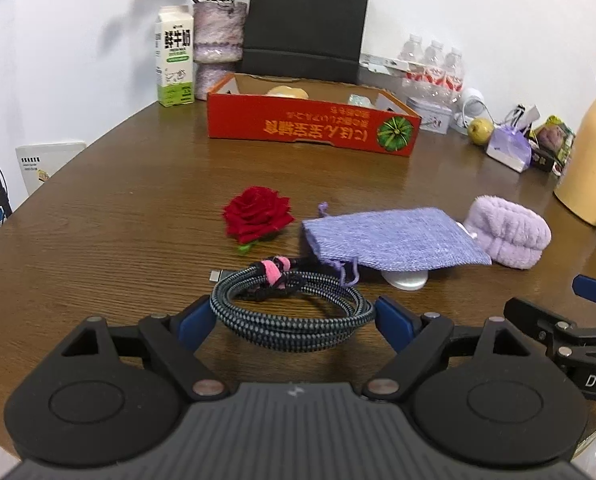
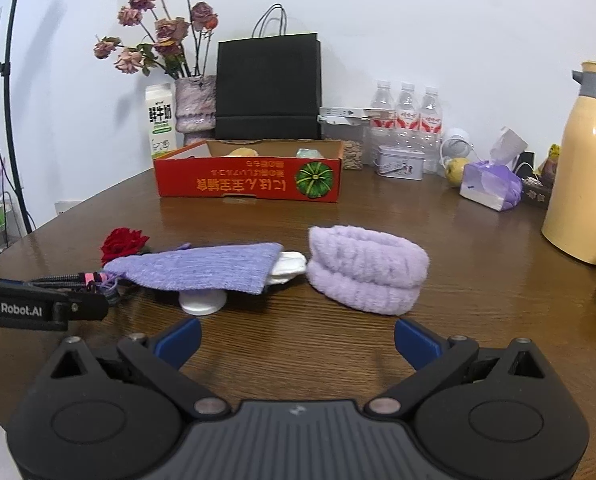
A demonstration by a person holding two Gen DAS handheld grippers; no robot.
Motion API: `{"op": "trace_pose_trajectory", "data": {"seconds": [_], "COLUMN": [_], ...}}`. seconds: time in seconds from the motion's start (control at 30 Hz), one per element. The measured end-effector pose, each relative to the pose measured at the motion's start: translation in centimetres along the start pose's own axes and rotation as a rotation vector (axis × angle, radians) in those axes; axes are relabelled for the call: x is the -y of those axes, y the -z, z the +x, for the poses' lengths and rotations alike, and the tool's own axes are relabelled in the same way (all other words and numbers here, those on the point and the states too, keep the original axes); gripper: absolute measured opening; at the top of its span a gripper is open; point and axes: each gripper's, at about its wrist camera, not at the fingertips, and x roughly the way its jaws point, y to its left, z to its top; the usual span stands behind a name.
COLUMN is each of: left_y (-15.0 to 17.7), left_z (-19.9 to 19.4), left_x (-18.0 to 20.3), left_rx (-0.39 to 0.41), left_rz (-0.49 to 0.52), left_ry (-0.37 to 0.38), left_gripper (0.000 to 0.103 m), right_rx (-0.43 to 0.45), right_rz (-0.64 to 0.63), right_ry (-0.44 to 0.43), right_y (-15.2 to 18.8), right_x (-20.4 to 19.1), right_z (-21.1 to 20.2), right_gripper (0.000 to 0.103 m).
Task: Organize objects
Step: 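Hold the cable with the left gripper while the right gripper grasps the purple pouch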
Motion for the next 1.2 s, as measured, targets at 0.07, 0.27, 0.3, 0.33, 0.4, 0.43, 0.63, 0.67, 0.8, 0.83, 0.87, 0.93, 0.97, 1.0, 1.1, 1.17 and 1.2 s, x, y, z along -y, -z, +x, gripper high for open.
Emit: {"op": "trace_pose_trajectory", "data": {"seconds": [0.07, 0.27, 0.3, 0.33, 0.4, 0.43, 0.63, 0.67, 0.8, 0.83, 0.87, 0.93, 0.97, 1.0, 1.1, 1.17, 1.2], "left_y": [0.0, 0.0, 0.0, 0.0, -0.2, -0.2, -1.0, -1.1, -1.5, -1.6, -1.7, -2.0, -2.2, -2.4, -2.7, -3.0, -3.1], "left_z": [-0.3, -0.5, -0.5, -0.5, -0.5, -0.6, -0.5, -0.4, 0.1, 0.2, 0.3, 0.5, 0.7, 0.8, 1.3, 1.6, 1.8], "left_x": [-0.5, -2.1, -2.5, -2.9, -3.5, -3.8, -5.3, -5.5, -6.5, -6.7, -6.9, -7.2, -7.4, -7.6, -8.3, -8.6, -8.8], "left_rx": [0.009, 0.018, 0.020, 0.022, 0.028, 0.032, 0.049, 0.049, 0.048, 0.049, 0.050, 0.051, 0.052, 0.052, 0.051, 0.050, 0.049], "left_rz": [-0.006, -0.026, -0.031, -0.036, -0.046, -0.049, -0.062, -0.064, -0.074, -0.076, -0.077, -0.078, -0.079, -0.081, -0.084, -0.087, -0.088], "left_ry": [-0.001, 0.003, 0.002, 0.000, -0.004, -0.006, -0.016, -0.016, -0.018, -0.018, -0.019, -0.022, -0.023, -0.024, -0.024, -0.024, -0.024], "left_gripper": [0.086, 0.086, 0.086, 0.086, 0.086, 0.086, 0.086, 0.086, 0.086, 0.086, 0.086, 0.086, 0.086, 0.086, 0.086, 0.086, 0.086], "right_rx": [0.001, 0.003, 0.005, 0.007, 0.010, 0.010, 0.005, 0.006, 0.004, 0.002, 0.000, -0.005, -0.009, -0.013, -0.023, -0.031, -0.034], "right_rz": [-0.007, -0.027, -0.027, -0.027, -0.032, -0.036, -0.062, -0.065, -0.082, -0.088, -0.093, -0.100, -0.102, -0.103, -0.108, -0.116, -0.118], "right_ry": [-0.004, -0.013, -0.015, -0.018, -0.023, -0.024, -0.031, -0.033, -0.040, -0.040, -0.039, -0.036, -0.034, -0.032, -0.024, -0.018, -0.016], "right_y": [-0.2, -0.6, -0.7, -0.8, -1.1, -1.2, -1.9, -2.1, -2.7, -2.8, -2.9, -3.2, -3.3, -3.4, -3.7, -3.9, -4.0], "right_x": [-0.5, -1.8, -2.0, -2.2, -2.6, -2.9, -4.3, -4.6, -5.7, -6.0, -6.2, -6.6, -6.8, -6.9, -7.3, -7.7, -7.8], "right_z": [0.1, 0.5, 0.5, 0.5, 0.7, 0.9, 1.9, 2.1, 2.9, 3.2, 3.5, 4.1, 4.4, 4.7, 5.7, 6.3, 6.7], "right_gripper": [0.103, 0.103, 0.103, 0.103, 0.103, 0.103, 0.103, 0.103, 0.103, 0.103, 0.103, 0.103, 0.103, 0.103, 0.103, 0.103, 0.103]}}
